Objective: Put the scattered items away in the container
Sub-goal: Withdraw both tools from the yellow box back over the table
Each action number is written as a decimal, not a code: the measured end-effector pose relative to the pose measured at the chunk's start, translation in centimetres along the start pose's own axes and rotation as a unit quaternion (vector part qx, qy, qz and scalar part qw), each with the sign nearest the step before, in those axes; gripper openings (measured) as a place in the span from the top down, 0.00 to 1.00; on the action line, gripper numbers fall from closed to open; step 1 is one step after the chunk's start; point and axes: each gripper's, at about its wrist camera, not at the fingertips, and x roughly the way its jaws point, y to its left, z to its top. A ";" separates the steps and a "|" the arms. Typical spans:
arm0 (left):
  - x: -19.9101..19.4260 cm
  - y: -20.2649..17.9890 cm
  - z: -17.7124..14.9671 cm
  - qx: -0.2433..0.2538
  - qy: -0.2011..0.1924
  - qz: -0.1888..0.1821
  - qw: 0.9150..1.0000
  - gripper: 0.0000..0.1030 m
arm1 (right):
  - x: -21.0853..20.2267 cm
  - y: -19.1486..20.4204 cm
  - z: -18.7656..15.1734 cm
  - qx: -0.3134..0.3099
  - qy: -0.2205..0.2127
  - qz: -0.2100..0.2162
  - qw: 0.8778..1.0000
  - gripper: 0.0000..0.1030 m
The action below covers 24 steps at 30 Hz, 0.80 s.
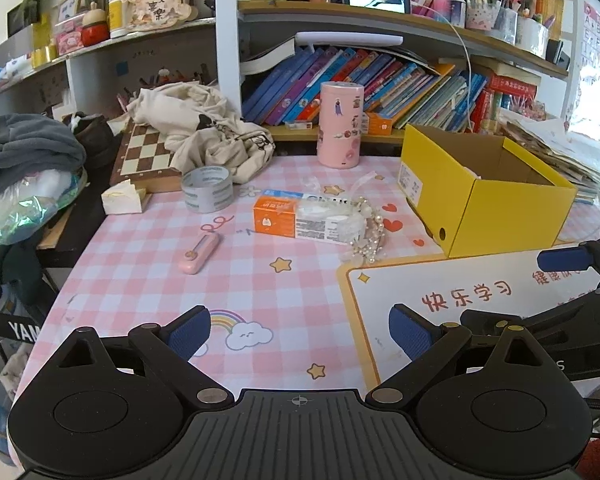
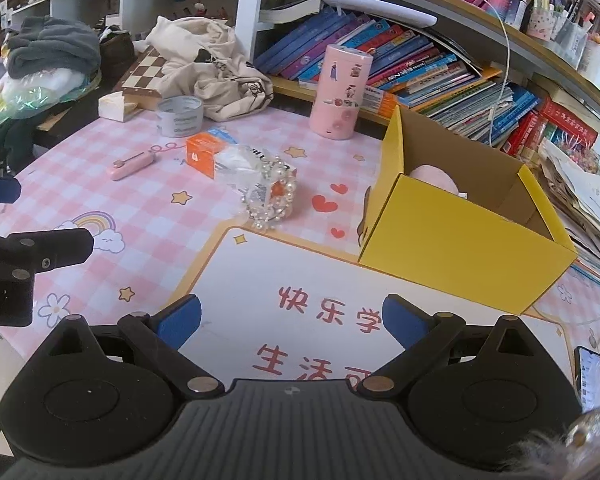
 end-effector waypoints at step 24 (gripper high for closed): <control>-0.4 1.7 -0.4 -0.007 -0.003 0.004 1.000 0.05 | 0.0 2.0 0.5 -0.018 -0.001 0.005 1.000 0.05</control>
